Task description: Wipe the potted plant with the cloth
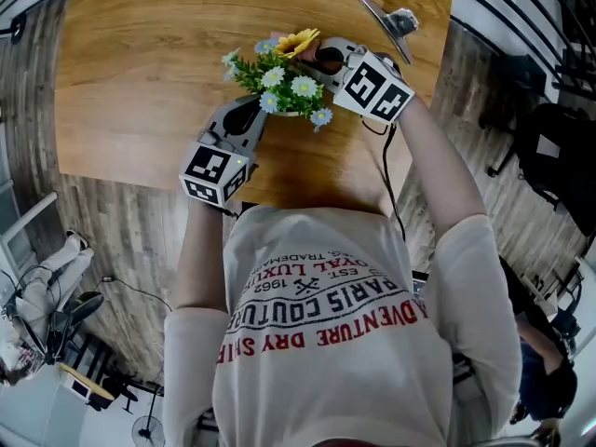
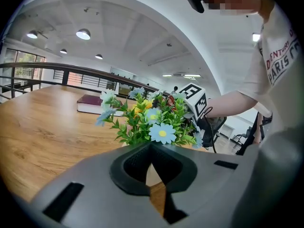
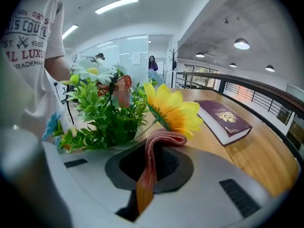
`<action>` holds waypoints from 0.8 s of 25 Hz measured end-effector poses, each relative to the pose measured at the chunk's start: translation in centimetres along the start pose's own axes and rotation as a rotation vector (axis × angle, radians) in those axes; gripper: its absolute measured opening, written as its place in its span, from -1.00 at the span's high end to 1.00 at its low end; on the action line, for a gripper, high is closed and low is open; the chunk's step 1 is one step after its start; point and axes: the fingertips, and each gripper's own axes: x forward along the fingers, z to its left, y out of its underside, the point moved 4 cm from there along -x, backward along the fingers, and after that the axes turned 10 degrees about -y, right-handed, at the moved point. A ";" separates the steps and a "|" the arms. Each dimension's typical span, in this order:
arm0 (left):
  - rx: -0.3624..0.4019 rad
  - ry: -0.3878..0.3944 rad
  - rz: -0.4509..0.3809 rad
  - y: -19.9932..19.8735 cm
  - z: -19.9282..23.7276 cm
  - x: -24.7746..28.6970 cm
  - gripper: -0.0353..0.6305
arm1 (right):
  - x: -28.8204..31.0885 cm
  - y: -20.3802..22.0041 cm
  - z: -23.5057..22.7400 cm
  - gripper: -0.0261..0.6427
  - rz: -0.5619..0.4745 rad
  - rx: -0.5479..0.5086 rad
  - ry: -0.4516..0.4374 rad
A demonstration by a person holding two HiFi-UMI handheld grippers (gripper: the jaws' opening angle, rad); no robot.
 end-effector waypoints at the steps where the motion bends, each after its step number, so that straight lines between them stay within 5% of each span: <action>1: 0.000 0.001 -0.001 0.0 0.0 0.0 0.85 | -0.2 0.0 0.1 0.82 0.007 0.005 -0.011; 20: 0.008 0.013 -0.001 0.1 0.3 -0.3 0.85 | -2.5 1.9 4.1 0.82 0.009 0.090 -0.027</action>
